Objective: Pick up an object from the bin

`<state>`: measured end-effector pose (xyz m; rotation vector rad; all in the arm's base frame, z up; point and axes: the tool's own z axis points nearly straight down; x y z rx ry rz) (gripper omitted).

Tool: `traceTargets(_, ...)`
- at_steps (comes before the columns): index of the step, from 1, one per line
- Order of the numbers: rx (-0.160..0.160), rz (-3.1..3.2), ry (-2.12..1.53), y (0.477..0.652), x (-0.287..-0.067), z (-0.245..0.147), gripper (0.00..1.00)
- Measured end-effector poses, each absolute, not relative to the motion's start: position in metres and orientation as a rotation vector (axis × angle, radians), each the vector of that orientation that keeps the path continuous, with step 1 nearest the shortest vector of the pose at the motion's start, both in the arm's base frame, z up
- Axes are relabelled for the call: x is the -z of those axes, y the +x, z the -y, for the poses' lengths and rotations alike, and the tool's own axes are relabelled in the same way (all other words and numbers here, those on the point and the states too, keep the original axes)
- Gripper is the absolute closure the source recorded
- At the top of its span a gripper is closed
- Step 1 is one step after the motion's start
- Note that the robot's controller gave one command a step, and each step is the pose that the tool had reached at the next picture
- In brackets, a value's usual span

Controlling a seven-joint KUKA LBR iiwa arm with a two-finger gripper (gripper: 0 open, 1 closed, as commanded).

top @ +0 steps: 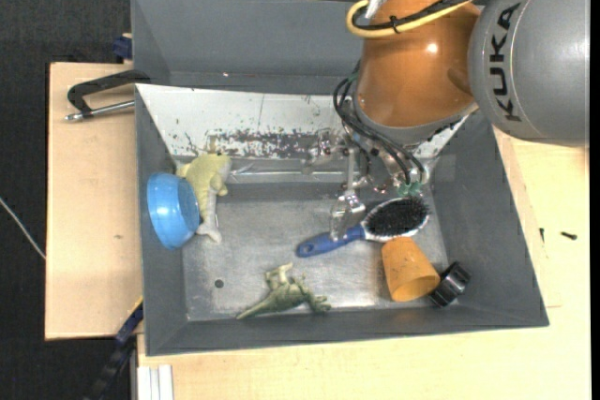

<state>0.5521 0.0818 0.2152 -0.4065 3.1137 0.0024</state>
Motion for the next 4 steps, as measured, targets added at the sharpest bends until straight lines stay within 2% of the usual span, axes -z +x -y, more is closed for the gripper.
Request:
traceTargets(1,-0.004,-3.019,-0.837,0.505,-0.070,-0.061,0.00)
traceTargets(2,-0.002,-2.981,-0.965,0.562,-0.072,-0.031,0.00)
traceTargets(3,0.000,-2.983,-0.963,0.561,-0.074,-0.031,1.00)
traceTargets(4,0.010,-2.902,-1.170,0.593,-0.212,0.035,1.00)
